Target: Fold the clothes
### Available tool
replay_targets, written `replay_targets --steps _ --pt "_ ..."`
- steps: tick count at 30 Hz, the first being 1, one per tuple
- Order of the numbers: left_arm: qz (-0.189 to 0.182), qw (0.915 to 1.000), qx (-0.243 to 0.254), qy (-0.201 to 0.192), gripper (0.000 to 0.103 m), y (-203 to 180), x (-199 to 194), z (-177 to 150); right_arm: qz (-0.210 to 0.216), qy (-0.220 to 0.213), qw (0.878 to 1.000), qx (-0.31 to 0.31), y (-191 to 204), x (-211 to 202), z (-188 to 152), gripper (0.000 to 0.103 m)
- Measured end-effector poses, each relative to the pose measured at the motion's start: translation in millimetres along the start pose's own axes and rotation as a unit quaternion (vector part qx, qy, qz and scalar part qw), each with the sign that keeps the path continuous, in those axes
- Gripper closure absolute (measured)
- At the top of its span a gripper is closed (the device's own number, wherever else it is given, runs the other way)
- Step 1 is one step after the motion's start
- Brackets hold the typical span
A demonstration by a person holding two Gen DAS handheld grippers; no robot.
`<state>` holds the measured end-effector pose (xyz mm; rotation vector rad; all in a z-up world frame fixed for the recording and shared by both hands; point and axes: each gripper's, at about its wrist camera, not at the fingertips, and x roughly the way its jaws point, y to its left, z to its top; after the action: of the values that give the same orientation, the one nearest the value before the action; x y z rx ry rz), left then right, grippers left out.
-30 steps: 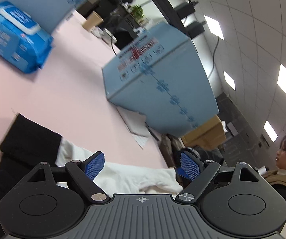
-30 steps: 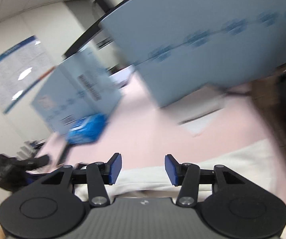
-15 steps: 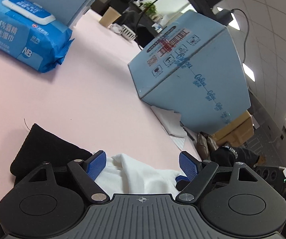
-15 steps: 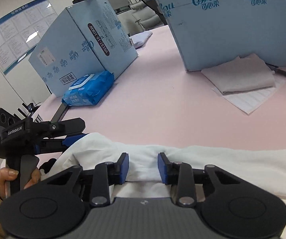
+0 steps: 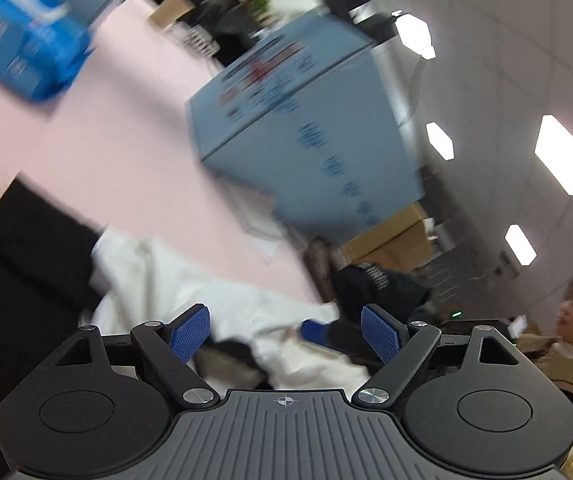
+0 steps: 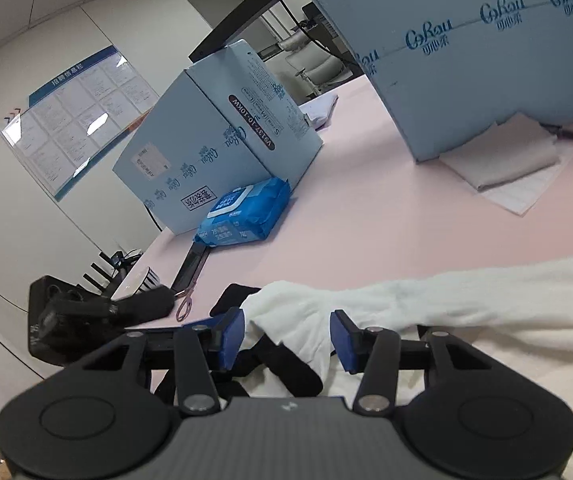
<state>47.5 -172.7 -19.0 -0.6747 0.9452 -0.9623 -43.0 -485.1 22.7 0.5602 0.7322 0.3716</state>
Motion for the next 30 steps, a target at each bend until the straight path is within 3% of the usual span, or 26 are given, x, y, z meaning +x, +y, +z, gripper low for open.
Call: replay_targets --steps 3,6,9,12,15,18,21,22,24,25,30 --pt "0.005 0.9999 -0.014 -0.005 0.018 6.0 -6.6 -0.1 -0.052 0.024 0.998 -0.008 -4.7 7.9 -8.8 0.055" --pt "-0.012 0.9987 -0.019 -0.045 0.018 -0.4 -29.5 3.3 -0.045 -0.001 0.999 -0.013 0.7 -4.0 -8.4 0.055" --pt "-0.039 0.9973 -0.02 -0.059 0.017 -8.2 -39.8 3.3 -0.061 -0.027 0.994 -0.091 32.1 -10.2 -12.2 0.055" --pt "-0.062 0.9965 -0.03 -0.047 0.017 -9.9 -33.1 -3.1 -0.091 -0.023 0.982 -0.162 61.9 7.1 -25.6 0.059" --pt "-0.05 0.9976 -0.035 -0.034 0.017 -5.7 -19.7 -9.9 -0.137 0.001 0.962 -0.237 81.7 30.5 -45.2 0.072" --pt "-0.03 0.9978 -0.048 -0.034 0.017 4.8 -12.9 -10.3 -0.176 0.002 0.944 -0.278 88.9 41.9 -56.9 0.075" --pt "-0.027 0.9981 -0.048 -0.028 0.017 7.6 -11.8 -10.3 -0.185 0.006 0.941 -0.283 89.9 46.8 -57.5 0.075" --pt "-0.024 0.9984 -0.044 -0.026 0.017 7.3 -11.4 -10.5 -0.2 0.007 0.936 -0.291 90.0 50.2 -56.8 0.081" --pt "-0.02 0.9986 -0.042 -0.025 0.017 7.3 -11.8 -10.7 -0.207 0.014 0.933 -0.294 85.5 53.2 -55.5 0.092" --pt "-0.021 0.9985 -0.044 -0.027 0.017 7.7 -13.1 -10.7 -0.203 0.02 0.937 -0.283 80.2 53.8 -53.0 0.095" --pt "-0.021 0.9982 -0.049 -0.029 0.017 12.0 -14.9 -10.1 -0.178 -0.003 0.953 -0.245 69.7 34.2 -49.8 0.098"
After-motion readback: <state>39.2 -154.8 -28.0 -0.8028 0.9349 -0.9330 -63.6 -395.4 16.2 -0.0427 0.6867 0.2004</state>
